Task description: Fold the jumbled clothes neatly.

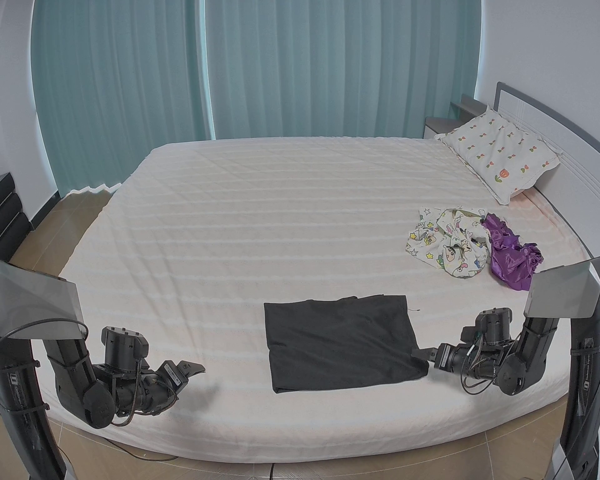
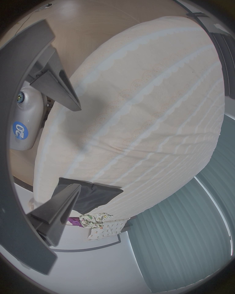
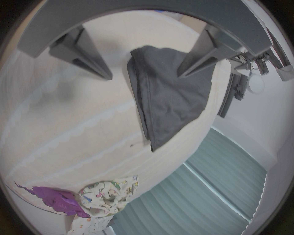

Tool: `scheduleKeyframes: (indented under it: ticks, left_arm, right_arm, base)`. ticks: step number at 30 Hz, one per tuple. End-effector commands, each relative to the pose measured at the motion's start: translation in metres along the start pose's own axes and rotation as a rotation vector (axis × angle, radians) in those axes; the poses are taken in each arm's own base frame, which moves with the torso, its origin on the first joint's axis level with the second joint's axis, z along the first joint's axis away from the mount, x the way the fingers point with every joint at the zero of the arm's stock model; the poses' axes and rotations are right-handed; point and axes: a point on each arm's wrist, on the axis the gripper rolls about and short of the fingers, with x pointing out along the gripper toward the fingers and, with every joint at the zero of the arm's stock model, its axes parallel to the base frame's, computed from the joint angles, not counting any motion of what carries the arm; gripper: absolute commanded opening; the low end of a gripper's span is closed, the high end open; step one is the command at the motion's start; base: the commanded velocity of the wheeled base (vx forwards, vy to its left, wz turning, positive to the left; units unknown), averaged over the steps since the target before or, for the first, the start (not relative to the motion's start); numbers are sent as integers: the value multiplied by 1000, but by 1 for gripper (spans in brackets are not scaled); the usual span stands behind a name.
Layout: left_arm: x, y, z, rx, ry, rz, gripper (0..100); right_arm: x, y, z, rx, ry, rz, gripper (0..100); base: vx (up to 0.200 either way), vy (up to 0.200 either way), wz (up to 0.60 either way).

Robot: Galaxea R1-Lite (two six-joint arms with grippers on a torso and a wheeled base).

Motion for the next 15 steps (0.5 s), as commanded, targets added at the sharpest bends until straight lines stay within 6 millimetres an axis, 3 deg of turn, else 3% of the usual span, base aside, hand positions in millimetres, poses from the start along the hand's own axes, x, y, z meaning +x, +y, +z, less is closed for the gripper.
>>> scheduleKeyframes:
  ticks: [1,2,4,7,11,15]
  left_arm:
    - [0,0,0,-1,-1,-1,100]
    - [1,0,0,-1,0,0,100]
    - [1,0,0,-1,0,0,100]
    - [1,0,0,-1,-2,0,100]
    - [2,-1,1,-3,-8,-3,100]
    - [5,-4,5,-19,-51,9,100]
  right_arm:
    - [0,1,23,51,-92,60,100]
    - [2,1,26,65,-99,71,100]
    - [22,3,43,149,-142,116,100]
    - [51,3,51,167,-178,125,100]
    - [66,8,72,177,-209,148,100]
    - [75,10,75,201,-161,122,100]
  base:
    - [0,0,0]
    - [0,0,0]
    - [0,0,0]
    - [0,0,0]
    - [0,0,0]
    - [0,0,0]
